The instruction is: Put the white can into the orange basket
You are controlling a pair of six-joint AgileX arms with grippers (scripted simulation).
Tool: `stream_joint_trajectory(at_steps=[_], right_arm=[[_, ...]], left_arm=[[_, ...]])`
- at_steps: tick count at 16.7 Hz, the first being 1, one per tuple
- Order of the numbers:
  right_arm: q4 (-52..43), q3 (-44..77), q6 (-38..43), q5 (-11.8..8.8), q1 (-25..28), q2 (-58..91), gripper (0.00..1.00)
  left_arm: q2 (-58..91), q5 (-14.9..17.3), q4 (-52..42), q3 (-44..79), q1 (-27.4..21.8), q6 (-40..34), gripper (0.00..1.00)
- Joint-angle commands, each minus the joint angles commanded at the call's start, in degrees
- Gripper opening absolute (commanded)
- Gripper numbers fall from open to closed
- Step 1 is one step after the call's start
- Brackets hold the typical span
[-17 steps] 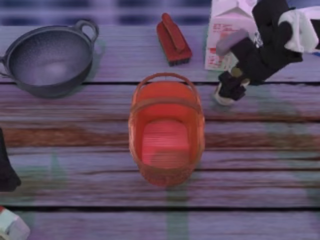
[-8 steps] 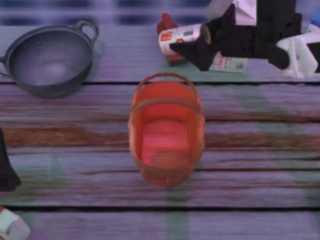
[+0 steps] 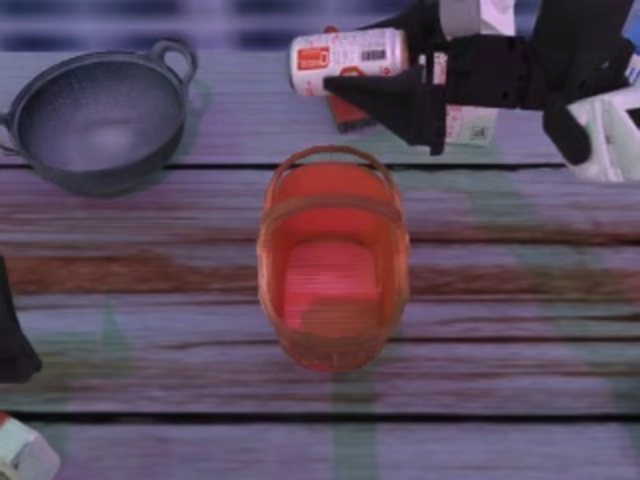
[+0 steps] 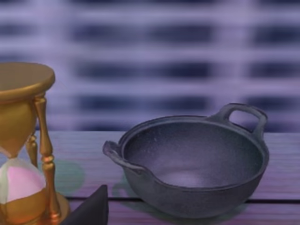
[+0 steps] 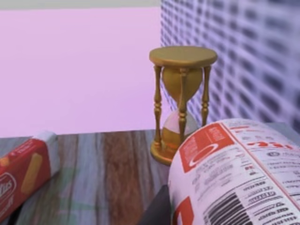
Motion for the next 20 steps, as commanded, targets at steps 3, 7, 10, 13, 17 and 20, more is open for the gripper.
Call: stream_joint_trajectory(at_steps=[3,7,10,13,17,20], right_arm=[[0.7,-0.2,0.2,-0.5,0.0,-0.2,0.0],[0.8,-0.1,0.3,-0.5,-0.2,0.2,0.0],[4.9,-0.7,0.2,-0.7,0.0,3.9,0.0],[13.0,-2.2,0.0,-0.5,0.1,9.8,0.0],[18.4,-3.7,-0.1,-0.3,0.3,14.5,0.0],[18.4,-3.7,-0.1,-0.3,0.3,14.5,0.0]], left_arm=[[0.0,0.0,0.0,0.0,0.0,0.0,1.0],[0.0,0.0,0.0,0.0,0.0,0.0,1.0],[0.0,0.0,0.0,0.0,0.0,0.0,1.0],[0.0,0.0,0.0,0.0,0.0,0.0,1.0],[0.0,0.0,0.0,0.0,0.0,0.0,1.0],[0.0,0.0,0.0,0.0,0.0,0.0,1.0]])
